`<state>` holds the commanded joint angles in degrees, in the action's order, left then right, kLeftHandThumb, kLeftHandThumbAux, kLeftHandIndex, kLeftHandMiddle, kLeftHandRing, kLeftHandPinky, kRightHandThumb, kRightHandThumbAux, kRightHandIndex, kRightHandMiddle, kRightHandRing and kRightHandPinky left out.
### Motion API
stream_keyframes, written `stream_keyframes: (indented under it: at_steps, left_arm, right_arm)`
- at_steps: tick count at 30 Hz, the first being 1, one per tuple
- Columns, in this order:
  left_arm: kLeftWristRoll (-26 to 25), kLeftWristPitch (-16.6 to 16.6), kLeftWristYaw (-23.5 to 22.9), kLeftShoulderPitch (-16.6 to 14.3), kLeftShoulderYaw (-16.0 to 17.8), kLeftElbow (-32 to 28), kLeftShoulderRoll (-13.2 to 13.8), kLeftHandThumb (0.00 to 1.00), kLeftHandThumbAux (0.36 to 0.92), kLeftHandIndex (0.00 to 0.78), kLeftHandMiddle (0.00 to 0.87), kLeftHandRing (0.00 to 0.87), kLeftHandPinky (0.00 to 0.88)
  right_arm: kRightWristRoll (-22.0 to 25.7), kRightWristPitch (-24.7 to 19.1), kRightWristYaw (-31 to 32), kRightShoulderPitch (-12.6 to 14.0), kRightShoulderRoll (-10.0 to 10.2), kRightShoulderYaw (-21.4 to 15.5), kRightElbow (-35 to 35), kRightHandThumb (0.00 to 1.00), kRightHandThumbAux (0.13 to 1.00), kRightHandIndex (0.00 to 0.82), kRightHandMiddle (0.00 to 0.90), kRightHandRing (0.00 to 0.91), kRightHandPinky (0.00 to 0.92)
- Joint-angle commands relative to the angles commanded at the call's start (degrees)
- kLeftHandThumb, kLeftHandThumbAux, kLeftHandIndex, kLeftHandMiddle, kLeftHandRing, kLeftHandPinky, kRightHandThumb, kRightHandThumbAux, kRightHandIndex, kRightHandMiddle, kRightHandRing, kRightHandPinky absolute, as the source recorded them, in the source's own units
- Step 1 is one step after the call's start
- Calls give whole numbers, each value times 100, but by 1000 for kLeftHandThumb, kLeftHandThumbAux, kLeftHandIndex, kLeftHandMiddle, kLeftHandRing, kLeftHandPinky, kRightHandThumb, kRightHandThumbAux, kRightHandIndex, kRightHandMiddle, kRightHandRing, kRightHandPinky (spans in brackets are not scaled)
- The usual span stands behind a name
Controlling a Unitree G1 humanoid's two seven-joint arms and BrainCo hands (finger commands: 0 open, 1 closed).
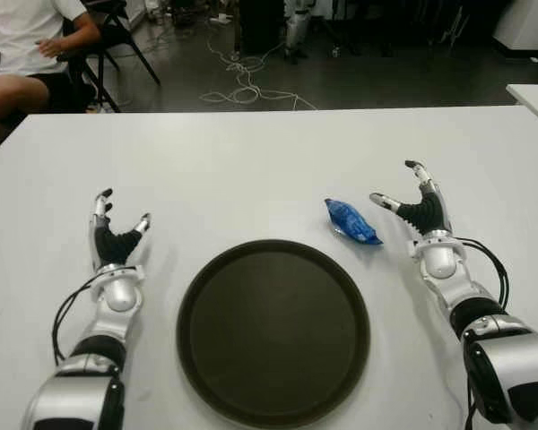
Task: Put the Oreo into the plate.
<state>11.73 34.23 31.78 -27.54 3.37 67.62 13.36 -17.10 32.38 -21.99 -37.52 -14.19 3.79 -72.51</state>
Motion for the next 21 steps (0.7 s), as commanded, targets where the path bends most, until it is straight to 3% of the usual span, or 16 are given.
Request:
stream_keyframes:
  at_steps: [4, 8, 21]
  left_arm:
    - [-24, 22, -29, 3, 15, 0, -5, 215, 778, 118, 77, 78, 93]
    - [-49, 41, -53, 5, 29, -3, -12, 224, 783, 120, 83, 91, 137]
    - [-25, 20, -37, 1, 17, -2, -3, 245, 797, 120, 75, 85, 116]
  right_arm:
    - [-28, -32, -23, -3, -2, 18, -7, 0, 540, 9, 0, 0, 0]
    - [-22, -73, -16, -10, 9, 12, -11, 0, 544, 6, 0, 0, 0]
    - [18, -105, 70, -9, 23, -7, 6, 0, 518, 4, 0, 0, 0]
